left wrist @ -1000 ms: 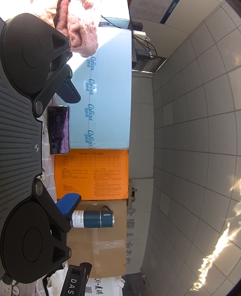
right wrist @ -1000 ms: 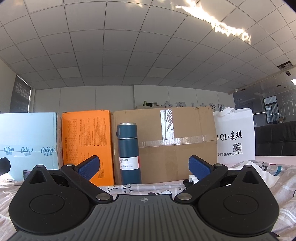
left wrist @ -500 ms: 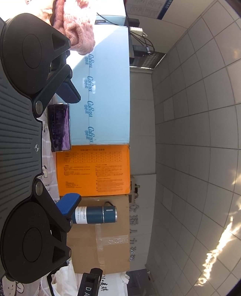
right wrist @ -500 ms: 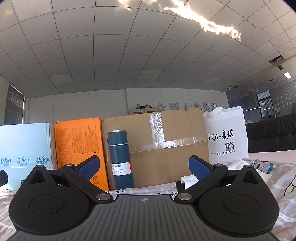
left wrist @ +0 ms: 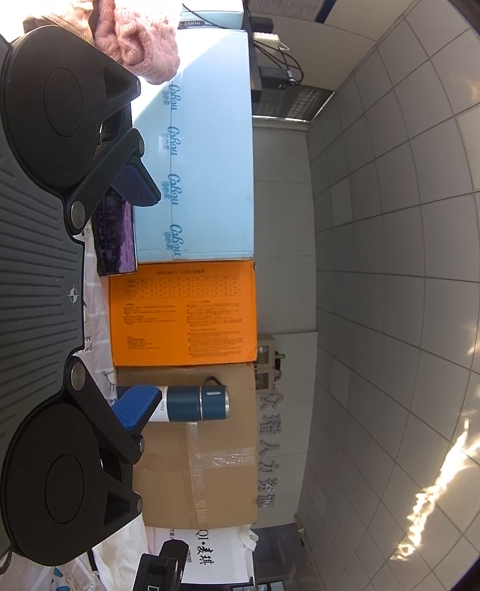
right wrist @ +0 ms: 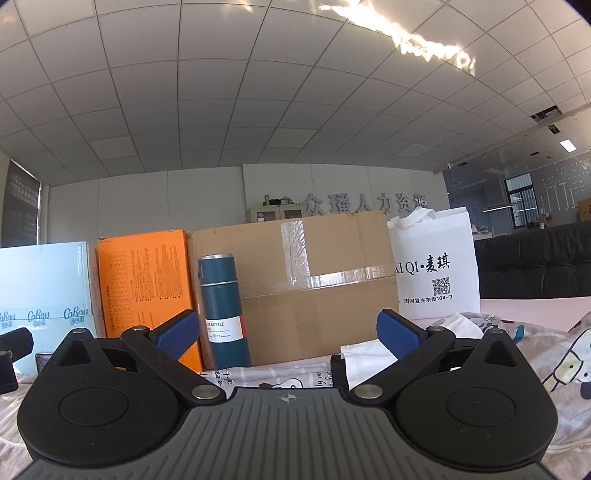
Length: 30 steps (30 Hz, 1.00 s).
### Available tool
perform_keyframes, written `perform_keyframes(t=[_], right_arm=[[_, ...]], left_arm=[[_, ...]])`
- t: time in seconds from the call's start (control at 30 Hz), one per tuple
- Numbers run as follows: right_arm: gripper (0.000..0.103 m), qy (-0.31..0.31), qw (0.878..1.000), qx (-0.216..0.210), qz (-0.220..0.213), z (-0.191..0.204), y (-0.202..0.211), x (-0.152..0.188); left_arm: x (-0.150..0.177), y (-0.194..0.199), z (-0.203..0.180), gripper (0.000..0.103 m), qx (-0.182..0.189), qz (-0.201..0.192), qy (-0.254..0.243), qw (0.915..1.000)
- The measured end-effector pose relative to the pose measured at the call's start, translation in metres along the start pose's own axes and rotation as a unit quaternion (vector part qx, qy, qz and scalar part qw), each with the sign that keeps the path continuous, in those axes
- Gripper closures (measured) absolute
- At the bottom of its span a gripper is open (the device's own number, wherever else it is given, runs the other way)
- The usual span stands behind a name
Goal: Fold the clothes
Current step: 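Move both grippers toward the white cloth lying on the sheet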
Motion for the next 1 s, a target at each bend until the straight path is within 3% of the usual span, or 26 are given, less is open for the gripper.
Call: perform_keyframes(t=[0.33, 0.63, 1.0], right_arm=[[0.0, 0.003, 0.999, 0.044, -0.006, -0.049, 0.034, -0.03], [0.0, 0.005, 0.998, 0.046, -0.036, -0.067, 0.056, -0.042], [0.0, -0.005, 0.996, 0.089, -0.019, -0.096, 0.054, -0.04]], left_arm=[[-0.02, 0.012, -0.034, 0.0, 0.06, -0.014, 0.023, 0.9978], [-0.03, 0.013, -0.057, 0.0, 0.091, -0.017, 0.022, 0.9955], [-0.023, 0.009, -0.083, 0.0, 0.135, -0.008, 0.028, 0.9904]])
Point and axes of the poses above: each gripper's, at about its wrist camera, not at the fingertips, and y roughly against the way its jaws point, z to its left, x to its underside, the point moved 7 cm from there along -y, roughly the way its jaws point, and after that the axes turned 5 degrees about -y, right-handed, at the moved point
